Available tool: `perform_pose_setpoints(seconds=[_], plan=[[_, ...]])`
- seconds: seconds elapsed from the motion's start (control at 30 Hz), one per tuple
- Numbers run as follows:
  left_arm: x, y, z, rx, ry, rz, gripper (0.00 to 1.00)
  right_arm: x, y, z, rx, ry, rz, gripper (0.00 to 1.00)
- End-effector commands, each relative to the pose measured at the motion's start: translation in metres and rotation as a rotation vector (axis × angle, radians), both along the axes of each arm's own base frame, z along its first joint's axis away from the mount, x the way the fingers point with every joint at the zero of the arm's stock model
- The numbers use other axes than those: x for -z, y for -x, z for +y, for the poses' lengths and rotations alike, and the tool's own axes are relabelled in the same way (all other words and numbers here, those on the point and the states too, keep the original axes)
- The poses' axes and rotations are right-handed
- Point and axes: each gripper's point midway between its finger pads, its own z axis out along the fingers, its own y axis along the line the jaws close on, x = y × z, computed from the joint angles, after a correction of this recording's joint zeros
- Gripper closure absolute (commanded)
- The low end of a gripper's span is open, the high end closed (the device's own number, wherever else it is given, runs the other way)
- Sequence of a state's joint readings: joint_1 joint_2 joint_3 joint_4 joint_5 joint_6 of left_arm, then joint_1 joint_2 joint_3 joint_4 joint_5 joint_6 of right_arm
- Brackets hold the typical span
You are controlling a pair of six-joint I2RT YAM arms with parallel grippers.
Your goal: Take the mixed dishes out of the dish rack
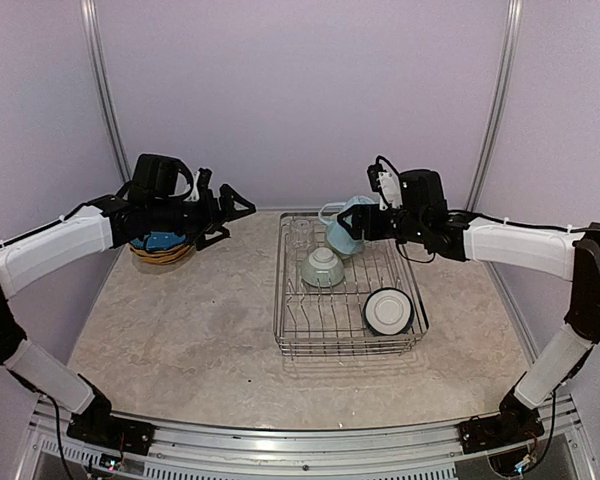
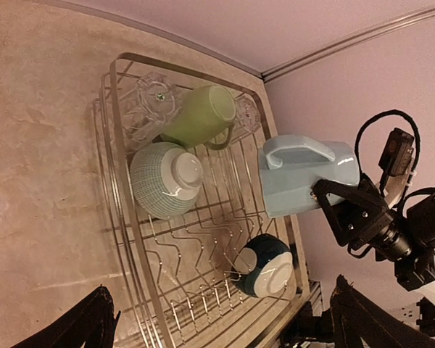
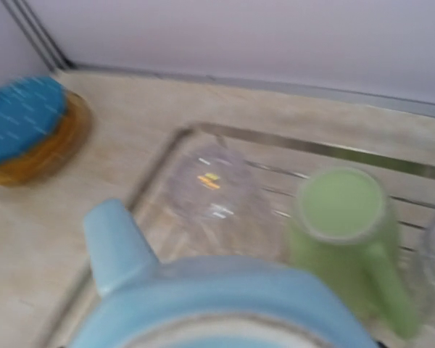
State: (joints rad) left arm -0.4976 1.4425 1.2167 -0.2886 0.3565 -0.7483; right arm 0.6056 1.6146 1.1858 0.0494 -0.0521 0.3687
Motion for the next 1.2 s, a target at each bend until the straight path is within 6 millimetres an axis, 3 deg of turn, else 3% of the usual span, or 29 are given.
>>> perform_pose_setpoints(seconds=[0.0,0.2,0.37,0.77,1.17], plan=[[-0.017,0.006,-0.056,0.175,0.24,0.045,0.01,-0.086,0.016,0.01,-0.099,-0.328,-0.119,1.0],[-0.015,0.008,-0.12,0.372,0.427,0.097,0.1,-0.106,0.043,0.019,-0.225,-0.552,-0.09,1.0],[-0.013,0.014,-0.148,0.469,0.49,0.075,0.15,-0.114,0.056,0.024,-0.297,-0.637,-0.07,1.0],[-0.017,0.022,-0.169,0.583,0.665,0.062,0.54,-0.108,0.069,0.029,-0.385,-0.772,-0.013,1.0],[-0.022,0.026,-0.17,0.605,0.686,0.028,0.88,-0.098,0.069,0.034,-0.411,-0.798,0.018,1.0]])
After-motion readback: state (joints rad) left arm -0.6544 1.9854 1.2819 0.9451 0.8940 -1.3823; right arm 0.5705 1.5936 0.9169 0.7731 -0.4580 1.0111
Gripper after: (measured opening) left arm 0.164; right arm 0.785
